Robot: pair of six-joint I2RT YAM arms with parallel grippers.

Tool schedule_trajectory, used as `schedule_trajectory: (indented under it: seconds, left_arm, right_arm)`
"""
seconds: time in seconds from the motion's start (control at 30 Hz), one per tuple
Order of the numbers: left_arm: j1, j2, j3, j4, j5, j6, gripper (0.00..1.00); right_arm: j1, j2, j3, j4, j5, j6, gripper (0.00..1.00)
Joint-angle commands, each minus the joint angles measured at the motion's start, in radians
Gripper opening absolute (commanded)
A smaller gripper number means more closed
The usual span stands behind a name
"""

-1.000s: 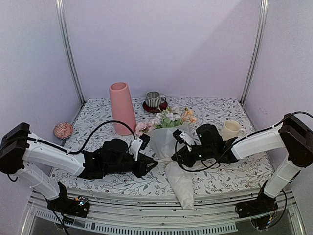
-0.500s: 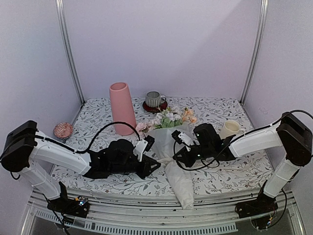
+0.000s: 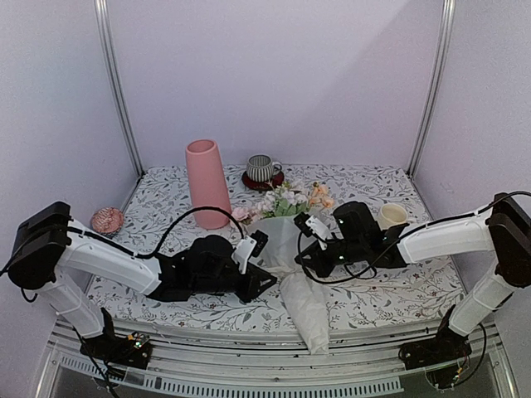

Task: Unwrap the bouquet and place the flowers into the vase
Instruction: Untie the half-tied ribbon from the folded wrapping paper.

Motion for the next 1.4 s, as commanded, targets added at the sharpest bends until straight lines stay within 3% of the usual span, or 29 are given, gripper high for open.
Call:
schedule_trajectory:
  seconds: [0.0, 0.4, 0.73, 0.97, 1.37]
  left_arm:
    - [-0.009, 0.018, 0.020, 0.011, 0.012, 0.012, 0.26]
    - [-0.011, 0.024, 0.013, 0.018, 0.008, 0.005, 0.26]
    - [-0.012, 0.046, -0.012, 0.067, 0.012, -0.010, 0.27]
    - [-0.012, 0.036, -0.020, 0.066, 0.004, -0.009, 0.27]
    - [-0.012, 0.037, -0.016, 0.055, 0.007, -0.007, 0.27]
  right_arm:
    - [-0.006, -0.035, 0.014, -0.040, 0.030, -0.015, 0.02]
    - [-0.009, 0.000, 0.009, -0.059, 0.064, -0.028, 0.10]
    - [-0.013, 0.120, 0.043, -0.070, -0.034, -0.014, 0.17]
    - [-0.013, 0.118, 0.072, -0.089, -0.044, -0.015, 0.04]
    - [-0.012, -0.013, 0.115, -0.131, -0.063, -0.019, 0.04]
